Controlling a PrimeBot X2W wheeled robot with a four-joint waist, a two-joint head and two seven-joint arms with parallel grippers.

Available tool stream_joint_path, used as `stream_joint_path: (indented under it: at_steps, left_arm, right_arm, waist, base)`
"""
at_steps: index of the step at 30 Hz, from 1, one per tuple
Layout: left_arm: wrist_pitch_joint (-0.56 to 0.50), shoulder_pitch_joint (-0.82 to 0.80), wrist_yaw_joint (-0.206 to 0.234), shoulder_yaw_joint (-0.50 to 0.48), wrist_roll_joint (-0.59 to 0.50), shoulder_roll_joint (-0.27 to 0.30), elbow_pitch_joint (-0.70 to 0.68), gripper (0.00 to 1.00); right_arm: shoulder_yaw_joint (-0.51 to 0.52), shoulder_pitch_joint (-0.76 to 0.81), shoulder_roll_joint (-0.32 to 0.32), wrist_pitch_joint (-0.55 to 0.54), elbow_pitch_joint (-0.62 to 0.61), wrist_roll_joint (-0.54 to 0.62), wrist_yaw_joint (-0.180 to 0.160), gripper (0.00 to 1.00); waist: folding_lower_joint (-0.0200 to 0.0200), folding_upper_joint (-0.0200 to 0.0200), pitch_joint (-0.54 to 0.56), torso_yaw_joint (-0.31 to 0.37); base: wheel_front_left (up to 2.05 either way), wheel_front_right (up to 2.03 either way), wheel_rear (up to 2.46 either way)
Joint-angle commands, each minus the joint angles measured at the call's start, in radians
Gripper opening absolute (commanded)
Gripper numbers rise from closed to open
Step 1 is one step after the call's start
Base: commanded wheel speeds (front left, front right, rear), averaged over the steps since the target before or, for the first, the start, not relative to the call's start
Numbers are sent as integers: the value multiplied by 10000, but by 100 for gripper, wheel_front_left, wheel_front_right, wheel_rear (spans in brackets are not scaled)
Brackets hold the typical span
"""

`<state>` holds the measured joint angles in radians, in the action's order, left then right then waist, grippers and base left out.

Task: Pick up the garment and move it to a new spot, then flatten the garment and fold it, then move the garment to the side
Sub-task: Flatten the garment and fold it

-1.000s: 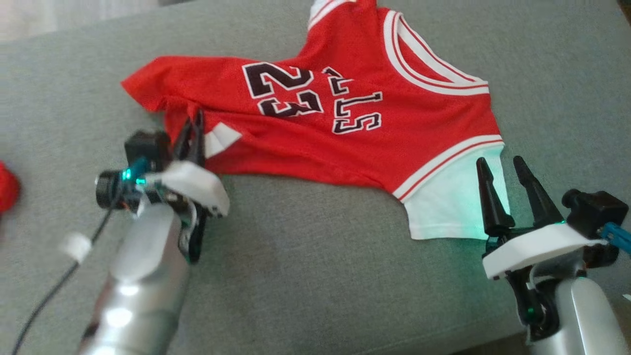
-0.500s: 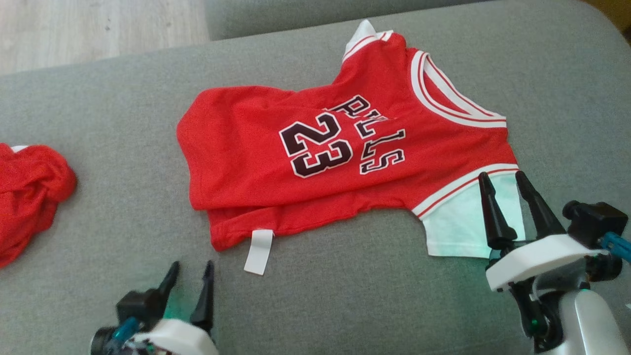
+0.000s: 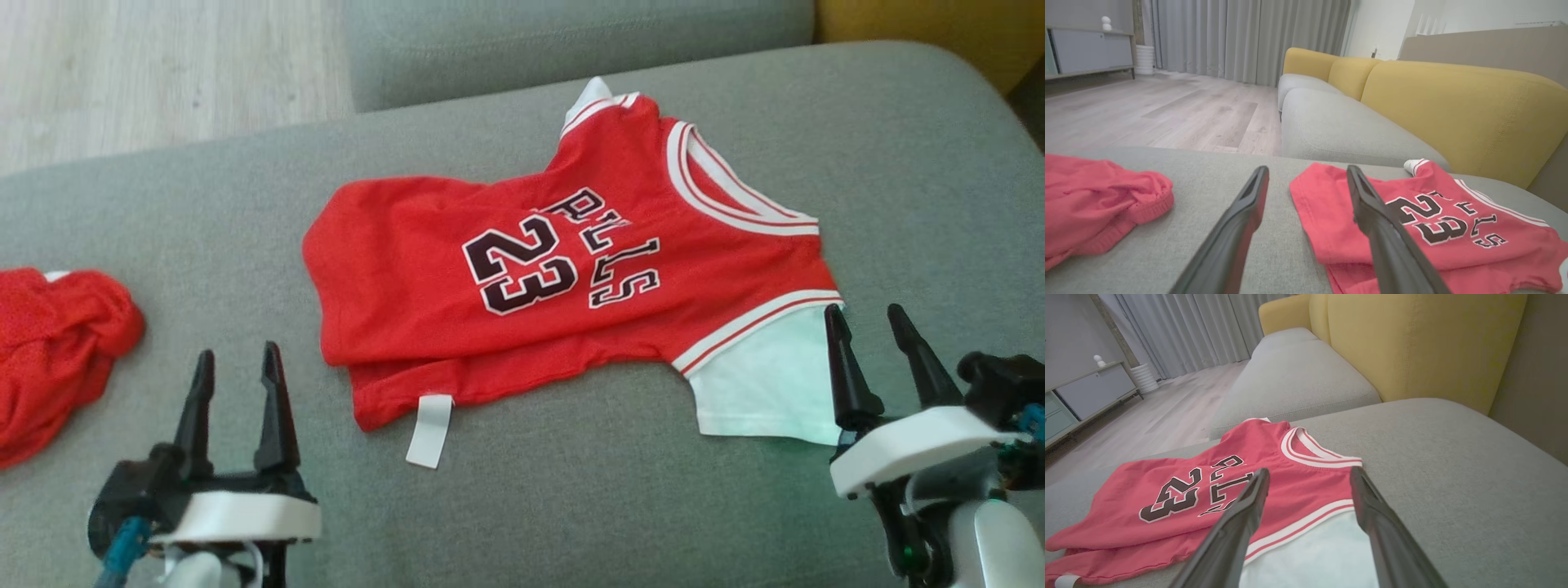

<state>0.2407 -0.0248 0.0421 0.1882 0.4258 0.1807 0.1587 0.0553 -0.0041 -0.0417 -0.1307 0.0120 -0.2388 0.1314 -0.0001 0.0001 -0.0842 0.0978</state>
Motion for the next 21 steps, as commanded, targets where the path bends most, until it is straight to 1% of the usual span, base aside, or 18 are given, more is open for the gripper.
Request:
stream_joint_path:
  at_steps: [1, 6, 11, 21]
  left_arm:
    - [163, -571, -42, -514, 10, 84, -66, 100]
    - [196, -445, -125, -779, 90, 11, 523, 100]
    - [201, -147, -136, -897, 149, 52, 740, 100]
    - [74, 130, 100, -737, 71, -20, 401, 100]
  right_arm:
    - [-166, -69, -85, 61, -333, 165, -7, 100]
    - [-152, 85, -85, -43, -239, 431, -7, 100]
    - [-157, 198, -85, -137, -329, 476, -7, 100]
    - [-305, 201, -119, -289, -448, 519, -7, 100]
  waist:
    - [1, -1, 228, 62]
    - [1, -1, 667, 188]
    - [1, -1, 761, 267]
    - [1, -1, 641, 163]
  base:
    - [0, 0, 0]
    - [0, 0, 0]
    - [0, 0, 0]
    - [0, 0, 0]
